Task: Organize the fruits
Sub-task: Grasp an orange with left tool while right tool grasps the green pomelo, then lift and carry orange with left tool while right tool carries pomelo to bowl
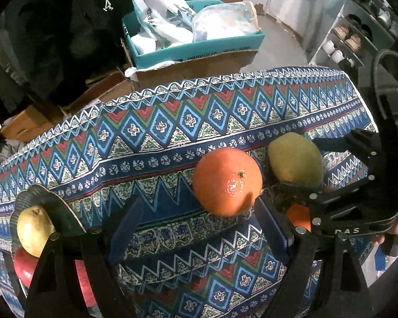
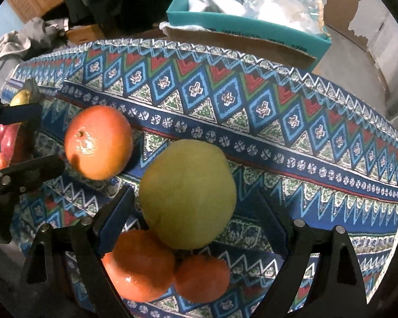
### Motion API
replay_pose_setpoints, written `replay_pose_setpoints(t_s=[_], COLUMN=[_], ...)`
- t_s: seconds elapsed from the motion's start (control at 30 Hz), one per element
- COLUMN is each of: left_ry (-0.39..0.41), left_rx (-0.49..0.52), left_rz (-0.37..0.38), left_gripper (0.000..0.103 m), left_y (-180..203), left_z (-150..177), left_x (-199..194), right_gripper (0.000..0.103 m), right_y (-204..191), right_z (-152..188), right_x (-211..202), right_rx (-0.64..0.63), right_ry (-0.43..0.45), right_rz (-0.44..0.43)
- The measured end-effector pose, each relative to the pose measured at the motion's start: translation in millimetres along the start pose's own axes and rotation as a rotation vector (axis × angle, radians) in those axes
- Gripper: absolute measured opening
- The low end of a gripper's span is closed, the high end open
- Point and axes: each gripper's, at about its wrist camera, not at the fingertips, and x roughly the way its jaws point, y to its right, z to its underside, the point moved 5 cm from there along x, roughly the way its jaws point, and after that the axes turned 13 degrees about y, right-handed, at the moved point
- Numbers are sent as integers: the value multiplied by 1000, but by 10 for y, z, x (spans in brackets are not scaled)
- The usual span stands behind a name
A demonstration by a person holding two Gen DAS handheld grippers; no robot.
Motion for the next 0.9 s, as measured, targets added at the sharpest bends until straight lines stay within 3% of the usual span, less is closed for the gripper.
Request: replay_pose_setpoints(t_s=[0.1, 0.5, 0.83, 0.9], left_ry=[-16, -67, -96, -88], left_rx=[-34, -74, -40, -29], left_rz=[43, 83, 60, 60], left_gripper=[87, 87, 87, 79], left_y=[20, 155, 274, 302], left_z=[1, -23, 2, -2], left_x=[55, 349, 590, 601], right_gripper=[73, 72, 72, 72], right_y=[-19, 394, 509, 518], right_z=[3, -16, -66, -59], right_x=[62, -245, -456, -474], right_rx=[18, 103, 150, 153], right_ry=[-9, 87, 125, 127], right_rz=[-43, 5, 13, 11])
